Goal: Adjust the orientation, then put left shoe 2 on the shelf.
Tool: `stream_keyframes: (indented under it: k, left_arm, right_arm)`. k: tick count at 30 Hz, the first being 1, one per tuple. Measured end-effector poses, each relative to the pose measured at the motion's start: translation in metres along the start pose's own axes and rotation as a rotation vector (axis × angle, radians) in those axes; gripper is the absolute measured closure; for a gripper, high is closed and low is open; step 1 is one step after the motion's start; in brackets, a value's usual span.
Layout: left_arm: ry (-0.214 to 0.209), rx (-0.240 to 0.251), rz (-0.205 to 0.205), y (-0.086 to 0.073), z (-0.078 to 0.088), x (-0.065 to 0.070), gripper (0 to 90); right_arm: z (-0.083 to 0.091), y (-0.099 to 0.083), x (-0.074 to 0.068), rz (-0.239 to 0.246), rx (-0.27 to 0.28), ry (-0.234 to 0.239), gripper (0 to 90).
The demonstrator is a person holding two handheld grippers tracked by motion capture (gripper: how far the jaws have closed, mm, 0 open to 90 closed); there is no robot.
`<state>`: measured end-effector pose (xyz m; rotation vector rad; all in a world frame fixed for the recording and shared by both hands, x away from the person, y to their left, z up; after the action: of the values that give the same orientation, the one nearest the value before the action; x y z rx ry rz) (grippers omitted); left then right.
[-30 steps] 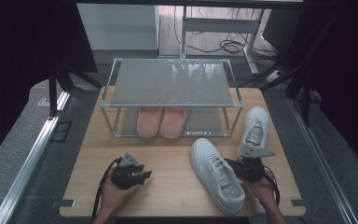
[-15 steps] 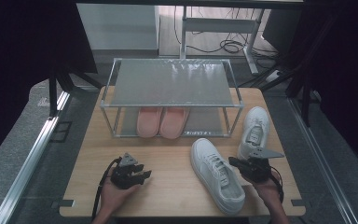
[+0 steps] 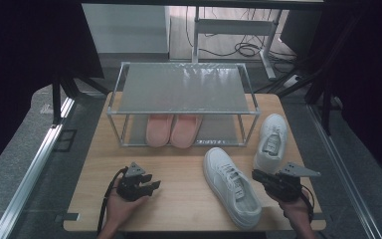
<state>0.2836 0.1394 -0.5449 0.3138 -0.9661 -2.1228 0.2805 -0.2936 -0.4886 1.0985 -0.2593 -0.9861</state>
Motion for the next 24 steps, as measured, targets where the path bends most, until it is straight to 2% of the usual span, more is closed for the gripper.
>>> stream_keyframes:
  k: [6, 14, 18, 24]
  left_arm:
    - [0.001, 0.0, -0.001, 0.0, 0.001, 0.0, 55.5]
    - [0.001, 0.002, -0.002, 0.0, 0.001, 0.0, 55.3]
    - [0.0, 0.003, -0.004, 0.001, 0.002, 0.0, 55.2]
    - [0.001, -0.003, -0.003, 0.0, 0.001, 0.0, 54.8]
  right_arm:
    - [0.016, 0.002, -0.007, -0.007, 0.032, 0.007, 65.2]
    - [0.037, -0.003, -0.018, -0.013, 0.05, 0.025, 55.7]
    - [0.037, -0.004, -0.023, -0.014, 0.037, 0.04, 52.9]
    - [0.025, -0.007, -0.028, -0.005, 0.005, 0.044, 49.8]
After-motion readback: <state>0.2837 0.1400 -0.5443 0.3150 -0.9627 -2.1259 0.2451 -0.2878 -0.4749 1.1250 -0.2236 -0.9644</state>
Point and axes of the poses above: each handheld gripper's, and its own axes: z roughly backward along the jaws, y roughly out of its top, x roughly to its right, the point moved 3 cm from there along -z, roughly forward along the jaws, and after that the axes turned 8 degrees about -z, right-handed, at the moved point
